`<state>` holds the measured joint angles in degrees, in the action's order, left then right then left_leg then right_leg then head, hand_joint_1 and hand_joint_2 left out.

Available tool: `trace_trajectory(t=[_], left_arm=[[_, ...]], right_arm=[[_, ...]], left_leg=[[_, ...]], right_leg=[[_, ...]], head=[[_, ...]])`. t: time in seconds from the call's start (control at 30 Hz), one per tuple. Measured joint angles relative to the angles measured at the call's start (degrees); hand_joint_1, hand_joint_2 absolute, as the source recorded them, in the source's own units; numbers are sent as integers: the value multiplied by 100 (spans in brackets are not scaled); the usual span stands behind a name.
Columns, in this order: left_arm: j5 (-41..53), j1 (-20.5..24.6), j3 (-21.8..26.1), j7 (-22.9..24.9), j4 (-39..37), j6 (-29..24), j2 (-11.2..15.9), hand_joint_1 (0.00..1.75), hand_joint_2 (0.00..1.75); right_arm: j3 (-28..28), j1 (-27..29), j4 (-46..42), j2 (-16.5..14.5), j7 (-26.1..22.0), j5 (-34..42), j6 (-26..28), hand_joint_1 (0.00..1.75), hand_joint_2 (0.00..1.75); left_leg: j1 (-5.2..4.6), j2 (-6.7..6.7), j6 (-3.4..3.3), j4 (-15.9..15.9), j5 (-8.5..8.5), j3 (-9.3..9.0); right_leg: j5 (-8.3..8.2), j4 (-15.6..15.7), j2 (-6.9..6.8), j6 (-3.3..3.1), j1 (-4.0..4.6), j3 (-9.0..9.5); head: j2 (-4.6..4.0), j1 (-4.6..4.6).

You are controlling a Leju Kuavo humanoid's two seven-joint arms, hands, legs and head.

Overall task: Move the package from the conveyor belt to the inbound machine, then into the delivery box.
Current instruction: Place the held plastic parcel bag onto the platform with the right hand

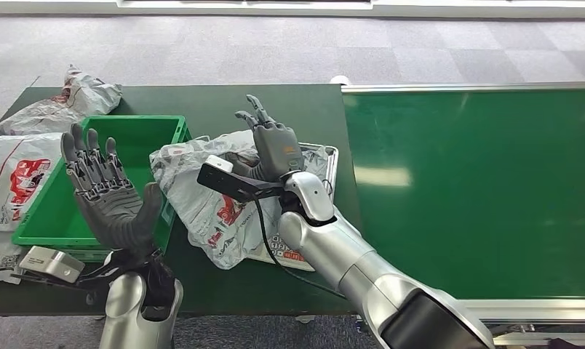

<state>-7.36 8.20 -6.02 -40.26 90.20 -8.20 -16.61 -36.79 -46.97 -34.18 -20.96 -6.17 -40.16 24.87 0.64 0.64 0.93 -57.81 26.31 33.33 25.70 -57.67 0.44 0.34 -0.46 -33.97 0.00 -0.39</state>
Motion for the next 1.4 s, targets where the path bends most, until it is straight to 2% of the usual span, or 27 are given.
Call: trace_trajectory(t=[0.07,0.17,0.23,0.37,0.43,0.57,0.67,0.73,0.8,0.87,0.93,1.07,1.17,1.23,1.3,1.4], left_arm=[[7,-10,13,0,23,-1,1,0,175],[56,-21,29,0,67,2,4,0,175],[109,-34,45,0,112,5,4,0,175],[204,-94,118,0,216,5,4,0,175],[230,-116,156,0,253,16,4,0,175],[246,-123,192,2,269,101,4,0,175],[280,-121,222,2,268,202,1,0,175],[314,-119,261,1,267,269,-3,0,175],[388,-119,303,2,266,305,-8,0,175],[613,-118,333,30,254,244,-8,0,175],[1164,-108,351,134,200,-25,2,0,175],[2592,-5,374,554,-98,-750,104,0,175],[3625,192,369,1089,-496,-1042,244,0,175],[4524,402,328,1628,-887,-1113,346,0,175],[5485,624,241,2155,-1356,-1164,449,0,175],[6658,924,32,2650,-2087,-1150,575,0,175]], right_arm=[[-16,-13,33,0,-112,164,-194,0,0],[25,-40,91,4,-644,845,-1052,0,0],[116,-58,149,9,-903,1099,-1432,0,0],[334,-141,277,32,-965,1129,-1779,0,0],[502,-155,303,48,-1227,1448,-2351,0,0],[1047,-128,307,83,-2048,2514,-3916,0,0],[1476,-112,301,120,-2332,3218,-4836,0,0],[1753,-87,264,137,-2465,3614,-5342,0,0],[2018,-34,144,148,-2652,3904,-5580,0,0],[2255,97,-140,150,-2857,4024,-5346,0,0],[2463,382,-796,142,-3042,3899,-4545,0,0],[2599,1250,-2801,100,-3275,2889,-1892,0,175],[2452,1937,-4445,78,-3380,1880,-23,0,175],[2257,2321,-5360,79,-3400,1312,910,0,175],[2067,2599,-6021,78,-3403,945,1361,0,175],[1911,2839,-6641,75,-3396,758,1476,0,175]], left_leg=[[0,0,0,0,0,0],[0,-1,0,0,0,0],[0,0,0,0,0,1],[0,-1,0,0,0,0],[0,-2,0,-1,0,0],[-1,0,0,-1,0,0],[-1,-2,0,-1,0,0],[-1,-5,0,-2,0,-1],[-1,-5,0,-2,0,0],[-1,-4,0,-2,0,0],[-1,1,0,-2,0,1],[-2,7,0,-2,1,6],[-2,7,0,-2,3,10],[-2,4,1,-1,5,11],[-2,-4,3,-1,6,10],[-3,-11,3,-1,4,7]], right_leg=[[0,0,0,0,0,0],[0,0,0,0,0,-2],[0,0,0,0,0,-2],[-1,0,1,0,0,-3],[-1,0,1,0,0,-4],[-2,0,0,0,0,-5],[-2,0,2,0,-1,-5],[-3,0,3,0,-1,-6],[-3,0,2,0,-1,-6],[-3,0,2,0,-1,-5],[-3,1,-1,0,-1,-5],[-1,1,-5,0,-2,-9],[0,2,-6,-1,-2,-16],[2,2,-4,-3,-2,-19],[2,2,0,-4,-2,-20],[-2,2,3,-5,-2,-20]], head=[[0,1],[0,1],[0,1],[0,1],[0,1],[0,1],[0,1],[0,1],[0,1],[0,1],[0,1],[0,2],[0,2],[0,2],[0,1],[0,2]])
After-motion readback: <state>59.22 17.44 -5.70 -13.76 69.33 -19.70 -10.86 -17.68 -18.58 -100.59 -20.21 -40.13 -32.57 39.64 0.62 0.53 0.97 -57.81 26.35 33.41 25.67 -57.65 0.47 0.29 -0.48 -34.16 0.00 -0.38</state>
